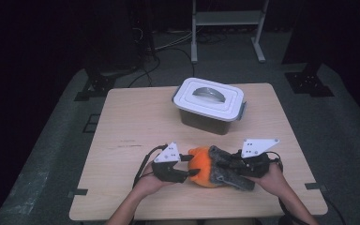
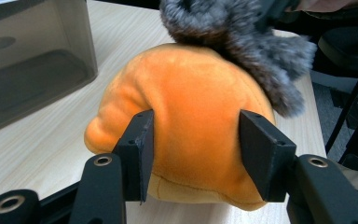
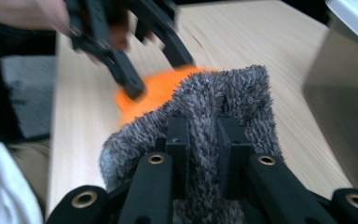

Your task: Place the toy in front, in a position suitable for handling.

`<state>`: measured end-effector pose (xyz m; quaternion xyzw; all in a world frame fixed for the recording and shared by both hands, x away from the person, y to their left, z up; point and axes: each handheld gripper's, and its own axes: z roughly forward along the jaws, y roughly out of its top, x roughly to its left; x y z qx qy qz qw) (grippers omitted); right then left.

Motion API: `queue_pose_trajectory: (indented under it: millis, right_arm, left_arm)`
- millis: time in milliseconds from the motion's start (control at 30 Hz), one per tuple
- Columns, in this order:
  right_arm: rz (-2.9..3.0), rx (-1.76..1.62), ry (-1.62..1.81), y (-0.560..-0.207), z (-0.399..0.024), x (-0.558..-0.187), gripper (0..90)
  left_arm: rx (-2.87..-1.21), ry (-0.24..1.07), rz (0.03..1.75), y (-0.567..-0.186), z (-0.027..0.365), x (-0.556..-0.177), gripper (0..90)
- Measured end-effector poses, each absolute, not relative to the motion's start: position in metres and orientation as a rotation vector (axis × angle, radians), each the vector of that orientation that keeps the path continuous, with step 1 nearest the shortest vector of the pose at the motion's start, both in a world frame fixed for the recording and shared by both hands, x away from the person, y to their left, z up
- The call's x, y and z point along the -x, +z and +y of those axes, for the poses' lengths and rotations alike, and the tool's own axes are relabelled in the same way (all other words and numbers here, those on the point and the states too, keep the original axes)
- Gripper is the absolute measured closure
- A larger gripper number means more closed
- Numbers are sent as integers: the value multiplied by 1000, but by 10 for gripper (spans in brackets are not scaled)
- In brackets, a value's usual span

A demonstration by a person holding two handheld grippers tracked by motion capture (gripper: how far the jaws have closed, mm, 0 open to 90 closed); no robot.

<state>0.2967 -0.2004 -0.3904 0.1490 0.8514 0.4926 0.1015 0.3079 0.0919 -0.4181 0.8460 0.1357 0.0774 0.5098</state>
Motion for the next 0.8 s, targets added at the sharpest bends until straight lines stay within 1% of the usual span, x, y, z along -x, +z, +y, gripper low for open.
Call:
queue_pose_trajectory:
  millis: [67,133,200,267,333,367,433,500,567,633,733,800]
  right_arm:
    - [2528,-423,1403,-393,-197,-297,765]
    - [2538,-438,1395,-399,-198,-300,765]
    - [2525,-469,1415,-403,-202,-304,765]
    - [2510,-496,1432,-404,-208,-307,764]
    - [2502,-524,1442,-406,-212,-309,764]
    - [2500,-534,1447,-407,-214,-310,764]
    - [2498,-542,1447,-408,-214,-311,765]
    - [2491,-546,1440,-405,-213,-311,765]
    - [2482,-522,1451,-398,-212,-308,767]
    - [2482,-486,1473,-391,-209,-305,770]
    - [2485,-405,1500,-378,-195,-297,769]
    - [2498,-356,1449,-377,-185,-293,769]
  left_arm:
    - [-2039,191,313,-418,92,-307,441]
    - [-2034,196,308,-418,91,-306,381]
    - [-2036,195,307,-418,89,-306,286]
    - [-2057,212,297,-420,85,-305,214]
    - [-2085,243,290,-423,80,-305,197]
    - [-2090,262,289,-424,78,-304,211]
    - [-2093,288,284,-423,76,-304,290]
    - [-2083,321,275,-420,75,-302,402]
    - [-2078,334,270,-418,75,-301,456]
    - [-2060,338,279,-416,76,-300,483]
    - [-2044,339,274,-412,74,-299,493]
    - [-2056,348,279,-412,75,-299,493]
